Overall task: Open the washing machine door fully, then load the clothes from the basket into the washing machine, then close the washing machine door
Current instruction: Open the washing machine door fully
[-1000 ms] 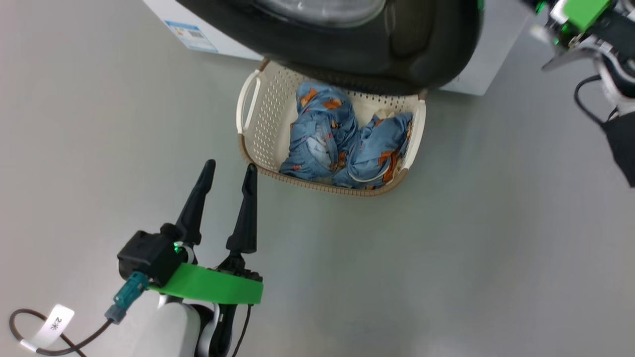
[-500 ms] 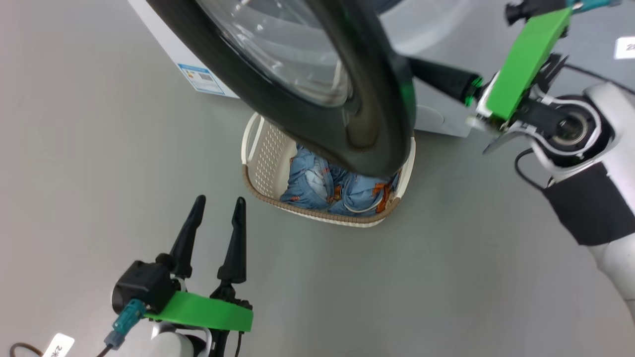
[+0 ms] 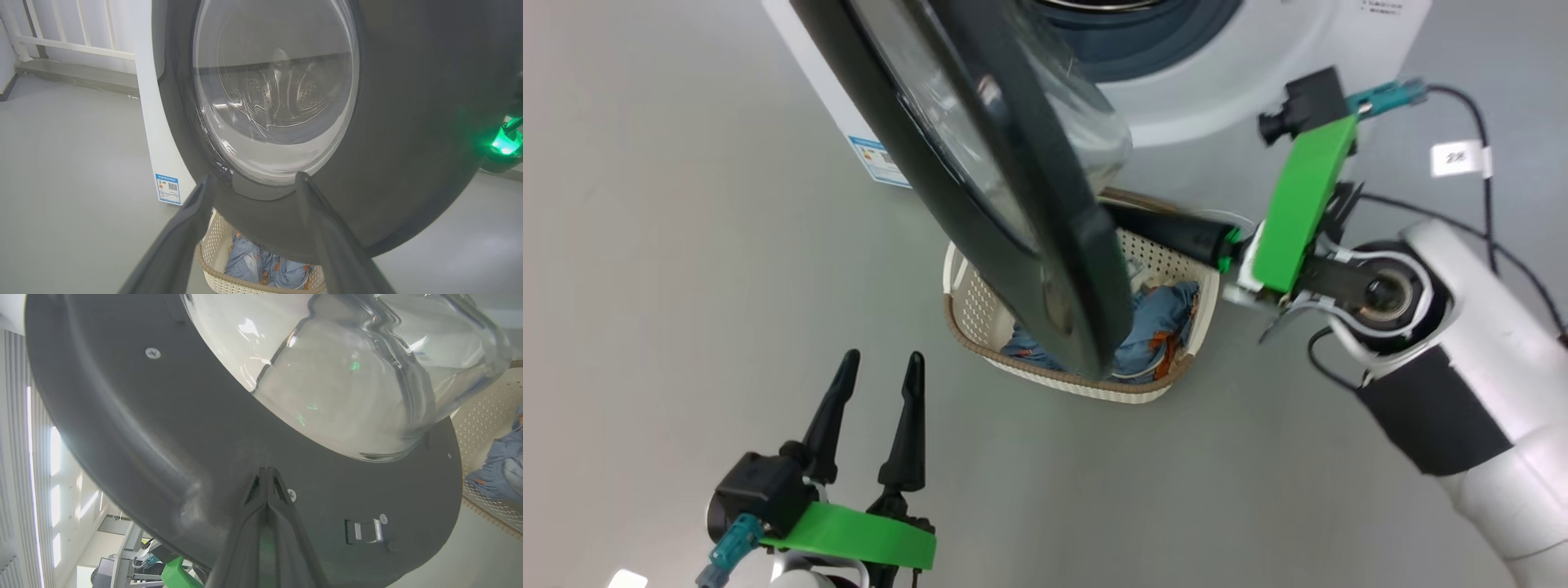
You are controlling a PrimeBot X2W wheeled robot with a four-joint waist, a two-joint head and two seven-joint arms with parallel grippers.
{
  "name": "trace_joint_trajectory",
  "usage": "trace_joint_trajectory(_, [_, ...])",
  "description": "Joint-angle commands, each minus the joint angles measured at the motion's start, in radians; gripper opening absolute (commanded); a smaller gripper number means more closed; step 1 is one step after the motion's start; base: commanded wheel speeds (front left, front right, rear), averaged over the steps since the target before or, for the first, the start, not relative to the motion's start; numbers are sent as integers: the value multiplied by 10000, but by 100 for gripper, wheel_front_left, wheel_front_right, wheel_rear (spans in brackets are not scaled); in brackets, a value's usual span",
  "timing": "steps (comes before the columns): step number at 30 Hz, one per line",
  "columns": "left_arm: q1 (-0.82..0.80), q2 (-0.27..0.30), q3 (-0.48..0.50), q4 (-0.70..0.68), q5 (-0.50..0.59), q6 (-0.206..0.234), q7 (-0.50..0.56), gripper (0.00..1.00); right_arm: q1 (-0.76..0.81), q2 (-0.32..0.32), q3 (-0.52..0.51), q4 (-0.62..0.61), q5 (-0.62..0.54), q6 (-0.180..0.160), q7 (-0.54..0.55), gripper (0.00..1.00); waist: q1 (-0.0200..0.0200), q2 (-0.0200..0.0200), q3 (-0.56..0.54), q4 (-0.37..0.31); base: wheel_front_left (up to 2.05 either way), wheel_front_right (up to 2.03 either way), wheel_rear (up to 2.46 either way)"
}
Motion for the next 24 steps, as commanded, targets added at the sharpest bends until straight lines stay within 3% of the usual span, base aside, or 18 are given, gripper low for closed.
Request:
trace_joint_trajectory(1, [67,143,296,-165,86,4,-105,100,325,405,181,-407,187,60,102,0,0,-1,-167,164,0,0,0])
trace_joint_trajectory(14, [280,143,324,-154,176,-13,-105,100,836,953,354,-581,113,60,259,0,0,-1,-536,553,0,0,0])
trace_joint_trajectory(24, [265,143,374,-132,257,-42,-105,100,1050,968,241,-561,-120,60,10,0,0,-1,-704,321,0,0,0])
